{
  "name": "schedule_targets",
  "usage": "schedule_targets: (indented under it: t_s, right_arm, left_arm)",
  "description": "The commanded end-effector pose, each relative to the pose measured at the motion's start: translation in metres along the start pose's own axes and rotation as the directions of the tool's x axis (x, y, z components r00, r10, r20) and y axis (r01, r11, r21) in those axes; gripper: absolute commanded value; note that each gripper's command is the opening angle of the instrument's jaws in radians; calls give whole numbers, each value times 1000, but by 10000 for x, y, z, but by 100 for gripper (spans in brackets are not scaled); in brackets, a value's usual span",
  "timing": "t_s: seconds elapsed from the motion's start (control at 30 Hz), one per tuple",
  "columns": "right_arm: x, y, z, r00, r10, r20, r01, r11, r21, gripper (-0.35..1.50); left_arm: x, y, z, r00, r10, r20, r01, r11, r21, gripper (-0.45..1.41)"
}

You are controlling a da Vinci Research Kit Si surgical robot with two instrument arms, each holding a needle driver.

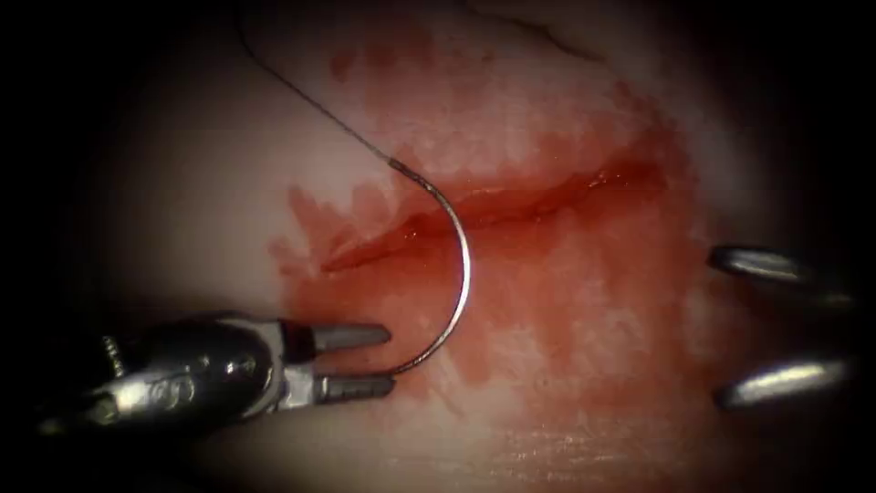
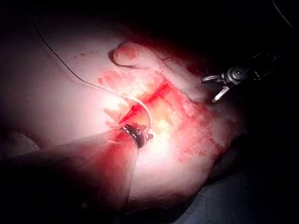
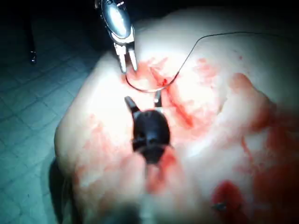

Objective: Wound Closure

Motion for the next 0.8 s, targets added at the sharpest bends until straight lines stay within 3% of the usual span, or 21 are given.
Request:
schedule_targets:
  t_s: [0.03, 0.3, 0.8]
  right_arm:
    - [-1, -1, 9, 1000, -1, -4, 1, 1000, 1, 76]
    - [0, -3, 12, 1000, -1, 1, 1, 1000, 3, 76]
    - [0, -9, 22, 1000, 2, 10, -2, 1000, -1, 79]
  left_arm:
    - [0, -3, 9, 1000, -8, 10, 8, 1000, -1, 51]
    - [-4, 4, 26, 994, -65, 91, 59, 996, 60, 55]
    - [-12, 5, 39, 991, -72, 109, 62, 993, 98, 56]
